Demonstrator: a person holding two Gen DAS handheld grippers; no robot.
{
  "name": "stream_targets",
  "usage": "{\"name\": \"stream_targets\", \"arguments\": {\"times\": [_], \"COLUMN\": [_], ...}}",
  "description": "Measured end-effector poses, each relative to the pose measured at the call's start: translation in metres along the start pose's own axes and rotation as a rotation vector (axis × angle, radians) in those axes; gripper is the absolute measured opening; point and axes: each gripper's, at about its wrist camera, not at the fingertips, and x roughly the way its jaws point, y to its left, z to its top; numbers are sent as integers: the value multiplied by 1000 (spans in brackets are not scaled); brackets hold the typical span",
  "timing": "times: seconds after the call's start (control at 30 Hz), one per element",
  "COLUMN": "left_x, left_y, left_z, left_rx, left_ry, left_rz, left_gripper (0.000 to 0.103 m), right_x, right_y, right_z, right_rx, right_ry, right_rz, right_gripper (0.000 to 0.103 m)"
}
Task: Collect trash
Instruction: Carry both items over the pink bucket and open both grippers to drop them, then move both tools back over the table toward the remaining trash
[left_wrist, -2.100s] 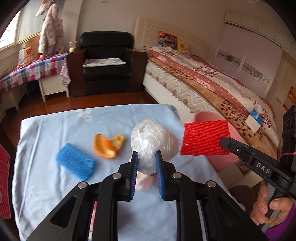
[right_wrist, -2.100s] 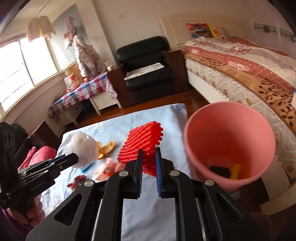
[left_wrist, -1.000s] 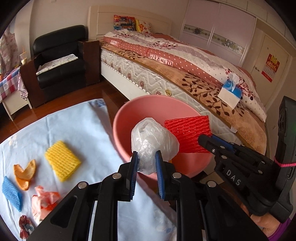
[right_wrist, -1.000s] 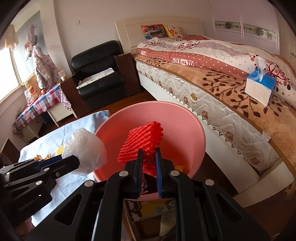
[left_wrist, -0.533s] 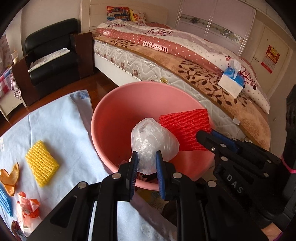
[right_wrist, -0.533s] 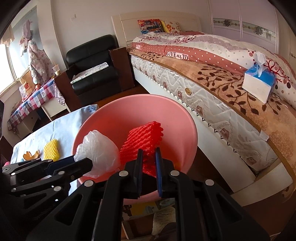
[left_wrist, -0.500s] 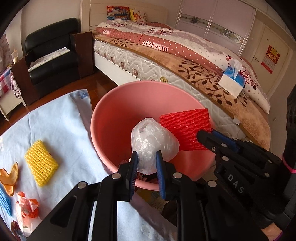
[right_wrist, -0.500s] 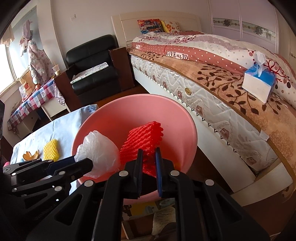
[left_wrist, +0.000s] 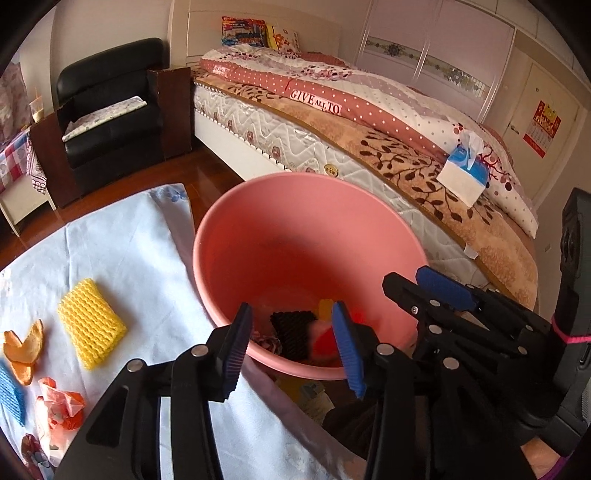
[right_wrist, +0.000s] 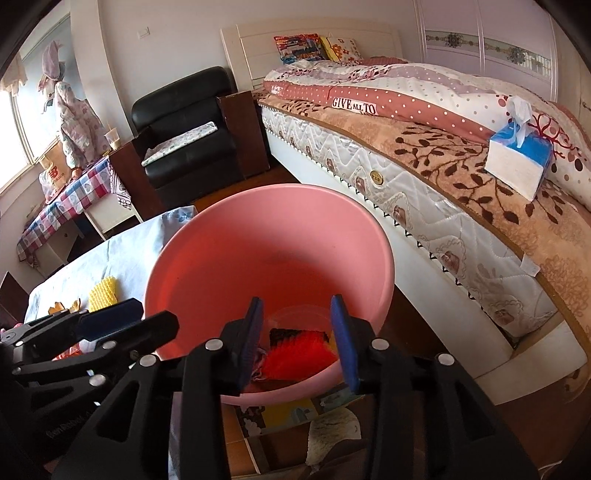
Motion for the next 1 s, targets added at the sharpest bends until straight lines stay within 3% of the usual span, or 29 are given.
{"name": "stream_targets", "arguments": {"times": [0.3, 0.53, 1.0], "left_x": [-25, -51, -113], "left_y": [9, 24, 72], "left_z": [-10, -24, -63], "left_rx": [6, 0, -31], "left_ry": [-24, -41, -85], "left_rz": [33, 73, 147], "left_gripper": [44, 51, 54], "right_x": [-14, -27, -44], "right_y": [8, 25, 80], "right_z": [-3, -8, -28], "right_rx": [6, -6, -89], "right_ry": [-16, -22, 2], "right_rz": [28, 77, 188], "right_gripper": [39, 39, 39]}}
